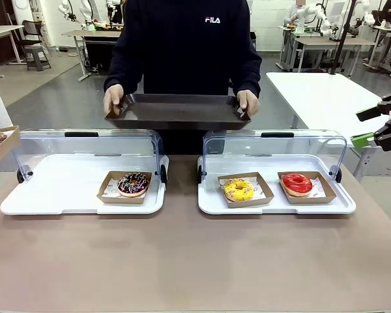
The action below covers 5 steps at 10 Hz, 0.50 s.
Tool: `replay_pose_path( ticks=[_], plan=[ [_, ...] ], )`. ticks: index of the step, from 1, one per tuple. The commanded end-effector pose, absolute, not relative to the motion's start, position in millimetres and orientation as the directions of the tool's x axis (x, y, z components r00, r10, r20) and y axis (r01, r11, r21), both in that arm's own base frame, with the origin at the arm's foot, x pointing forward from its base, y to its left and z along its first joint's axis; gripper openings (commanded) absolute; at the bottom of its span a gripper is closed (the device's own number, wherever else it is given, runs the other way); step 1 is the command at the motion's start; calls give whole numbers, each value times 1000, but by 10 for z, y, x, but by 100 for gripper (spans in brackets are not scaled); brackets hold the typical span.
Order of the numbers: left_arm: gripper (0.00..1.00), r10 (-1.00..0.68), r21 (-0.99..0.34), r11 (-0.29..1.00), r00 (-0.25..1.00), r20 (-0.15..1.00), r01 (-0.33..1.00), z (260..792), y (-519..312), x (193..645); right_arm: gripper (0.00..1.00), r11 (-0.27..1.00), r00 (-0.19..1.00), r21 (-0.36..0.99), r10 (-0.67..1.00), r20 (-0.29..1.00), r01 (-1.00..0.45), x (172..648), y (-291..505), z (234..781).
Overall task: Provide the desired donut to the person.
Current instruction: Place the picked Paper togo box onto the Handle tray extended by the person.
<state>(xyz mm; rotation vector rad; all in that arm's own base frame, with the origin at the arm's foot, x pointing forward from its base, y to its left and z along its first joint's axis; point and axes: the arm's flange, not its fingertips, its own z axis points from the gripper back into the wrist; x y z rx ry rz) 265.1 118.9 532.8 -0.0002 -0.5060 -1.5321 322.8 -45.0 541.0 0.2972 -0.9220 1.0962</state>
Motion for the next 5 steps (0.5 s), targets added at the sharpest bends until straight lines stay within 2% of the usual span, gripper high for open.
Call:
replay_pose_path(
  ticks=[1,5],
  plan=[
    [0,-950,303,68,-31,310,950,5317,1194,2665,100,452,131,-217,622,772,-865,3249,-443,5396],
    [0,-950,303,68,-31,310,950,5317,1194,2665,100,452,131,-217,622,772,-865,3249,-443,5396]
  ],
)
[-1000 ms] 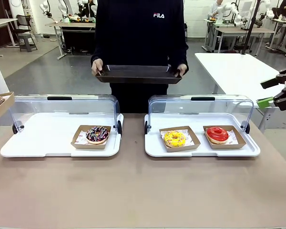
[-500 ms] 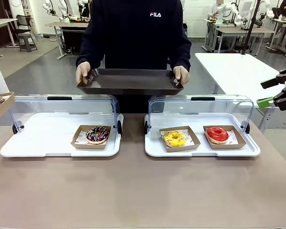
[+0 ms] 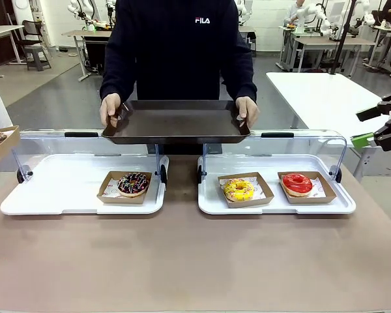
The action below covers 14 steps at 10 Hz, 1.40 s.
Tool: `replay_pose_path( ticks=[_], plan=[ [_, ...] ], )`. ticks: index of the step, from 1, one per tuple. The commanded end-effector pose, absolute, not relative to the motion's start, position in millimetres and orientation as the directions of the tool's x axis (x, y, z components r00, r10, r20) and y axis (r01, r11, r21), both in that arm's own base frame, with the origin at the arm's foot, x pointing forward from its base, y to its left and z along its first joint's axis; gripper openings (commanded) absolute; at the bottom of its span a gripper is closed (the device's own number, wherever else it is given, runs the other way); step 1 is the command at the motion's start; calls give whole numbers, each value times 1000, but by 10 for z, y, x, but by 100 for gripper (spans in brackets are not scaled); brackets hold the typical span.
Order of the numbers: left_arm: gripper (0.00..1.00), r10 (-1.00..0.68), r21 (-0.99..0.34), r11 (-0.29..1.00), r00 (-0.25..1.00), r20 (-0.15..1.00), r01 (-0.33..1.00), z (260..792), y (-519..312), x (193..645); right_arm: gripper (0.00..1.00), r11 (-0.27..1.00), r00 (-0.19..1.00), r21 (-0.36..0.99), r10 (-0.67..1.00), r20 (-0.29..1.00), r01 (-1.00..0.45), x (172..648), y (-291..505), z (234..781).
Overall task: Provide the desired donut to the person.
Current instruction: Place the picked Paper togo box onto the Handle tray extended by the person.
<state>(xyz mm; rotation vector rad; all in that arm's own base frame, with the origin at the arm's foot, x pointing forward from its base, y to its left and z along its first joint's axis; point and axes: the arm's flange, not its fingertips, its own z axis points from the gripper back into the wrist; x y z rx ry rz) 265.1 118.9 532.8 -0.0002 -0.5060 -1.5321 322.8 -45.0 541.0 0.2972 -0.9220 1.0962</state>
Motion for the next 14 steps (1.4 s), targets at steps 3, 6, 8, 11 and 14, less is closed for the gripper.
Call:
replay_pose_path(
  ticks=[3,6,8,11,14],
  plan=[
    [1,-949,310,60,-43,313,949,5328,1189,2651,100,452,131,-217,622,772,-865,3249,-443,5396],
    [1,-979,274,29,-29,204,961,6429,308,3252,100,452,131,-217,622,772,-865,3249,-443,5396],
    [1,-982,235,15,-31,189,972,6820,-361,3734,100,452,131,-217,622,772,-865,3249,-443,5396],
    [1,-963,176,-71,-114,246,982,6823,-1316,4440,100,452,131,-217,622,772,-865,3249,-443,5396],
    [1,-972,154,-111,-140,191,982,6315,-1803,4922,100,452,131,-217,622,772,-865,3249,-443,5396]
  ],
)
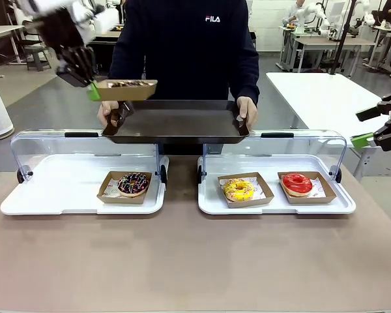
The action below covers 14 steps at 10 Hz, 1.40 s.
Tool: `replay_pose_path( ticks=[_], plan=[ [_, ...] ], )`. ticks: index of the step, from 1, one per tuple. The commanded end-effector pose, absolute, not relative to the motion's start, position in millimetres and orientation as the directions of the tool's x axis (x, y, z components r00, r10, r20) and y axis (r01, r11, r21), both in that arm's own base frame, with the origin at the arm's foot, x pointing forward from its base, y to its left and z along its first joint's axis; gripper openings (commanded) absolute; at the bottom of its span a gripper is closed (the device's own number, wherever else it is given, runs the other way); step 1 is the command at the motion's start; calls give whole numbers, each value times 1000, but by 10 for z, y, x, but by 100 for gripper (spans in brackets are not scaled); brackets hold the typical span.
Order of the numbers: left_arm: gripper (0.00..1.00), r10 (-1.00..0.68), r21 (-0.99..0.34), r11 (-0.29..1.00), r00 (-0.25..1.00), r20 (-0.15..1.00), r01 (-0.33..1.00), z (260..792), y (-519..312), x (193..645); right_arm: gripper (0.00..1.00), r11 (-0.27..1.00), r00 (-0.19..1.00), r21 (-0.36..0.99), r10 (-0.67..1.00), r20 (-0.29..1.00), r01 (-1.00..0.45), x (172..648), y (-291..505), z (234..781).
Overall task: Provide the desired donut to the person.
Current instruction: Place the picked Paper togo box onto the Handle tray extended by the person.
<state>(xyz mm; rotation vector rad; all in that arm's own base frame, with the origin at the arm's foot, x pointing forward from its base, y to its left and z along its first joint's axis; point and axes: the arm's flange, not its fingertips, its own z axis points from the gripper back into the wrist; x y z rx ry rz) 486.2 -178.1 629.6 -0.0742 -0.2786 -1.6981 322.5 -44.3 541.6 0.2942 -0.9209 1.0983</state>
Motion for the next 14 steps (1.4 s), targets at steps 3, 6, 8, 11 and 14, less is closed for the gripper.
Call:
replay_pose_path(
  ticks=[3,6,8,11,14],
  plan=[
    [1,-968,168,-156,-184,168,973,5914,-2157,5117,100,452,131,-217,622,772,-865,3249,-443,5396],
    [1,-972,218,-154,-188,140,964,5737,-2232,5200,100,452,131,-217,622,772,-865,3249,-443,5396],
    [1,-973,238,-163,-196,120,957,5568,-2253,5289,100,452,131,-217,622,772,-865,3249,-443,5396],
    [1,-975,253,-117,-159,154,960,5414,-2266,5370,100,452,131,-217,622,772,-865,3249,-443,5396],
    [100,-980,232,-85,-124,158,969,5375,-2249,5385,100,452,131,-217,622,772,-865,3249,-443,5396]
  ],
)
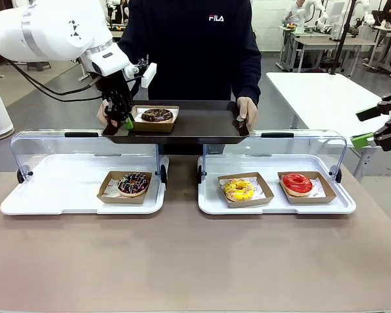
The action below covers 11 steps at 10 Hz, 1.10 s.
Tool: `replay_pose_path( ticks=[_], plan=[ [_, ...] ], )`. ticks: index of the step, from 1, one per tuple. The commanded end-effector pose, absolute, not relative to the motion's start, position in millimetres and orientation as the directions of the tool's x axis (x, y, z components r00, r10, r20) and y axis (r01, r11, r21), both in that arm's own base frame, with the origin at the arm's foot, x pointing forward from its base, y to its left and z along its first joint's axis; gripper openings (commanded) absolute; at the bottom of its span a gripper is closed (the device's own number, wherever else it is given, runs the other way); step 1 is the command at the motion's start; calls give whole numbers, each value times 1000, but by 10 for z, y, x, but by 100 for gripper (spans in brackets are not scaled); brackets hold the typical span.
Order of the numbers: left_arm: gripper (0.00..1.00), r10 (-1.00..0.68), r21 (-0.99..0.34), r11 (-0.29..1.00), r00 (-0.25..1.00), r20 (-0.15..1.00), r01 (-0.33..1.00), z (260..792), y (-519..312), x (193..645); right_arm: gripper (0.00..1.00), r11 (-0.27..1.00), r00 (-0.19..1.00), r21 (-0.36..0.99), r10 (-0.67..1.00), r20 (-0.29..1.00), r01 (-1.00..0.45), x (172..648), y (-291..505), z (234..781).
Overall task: Provide the desired donut to the person.
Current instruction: Place the picked Paper togo box onto the Handle tray extended by the person.
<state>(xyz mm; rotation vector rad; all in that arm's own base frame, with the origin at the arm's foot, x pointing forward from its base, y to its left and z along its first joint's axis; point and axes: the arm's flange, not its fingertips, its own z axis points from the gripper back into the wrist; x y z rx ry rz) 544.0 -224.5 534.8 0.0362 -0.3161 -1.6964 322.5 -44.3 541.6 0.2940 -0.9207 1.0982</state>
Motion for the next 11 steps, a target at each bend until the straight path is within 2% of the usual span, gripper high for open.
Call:
replay_pose_path(
  ticks=[1,2,11],
  plan=[
    [64,-979,228,-82,-122,166,970,5447,-2235,5347,100,452,131,-217,622,772,-865,3249,-443,5396],
    [100,-977,226,-77,-119,177,971,5508,-2218,5320,100,452,131,-217,622,772,-865,3249,-443,5396],
    [100,-979,112,-98,-116,168,989,5604,-2051,5241,100,452,131,-217,622,772,-865,3249,-443,5396]
  ],
)
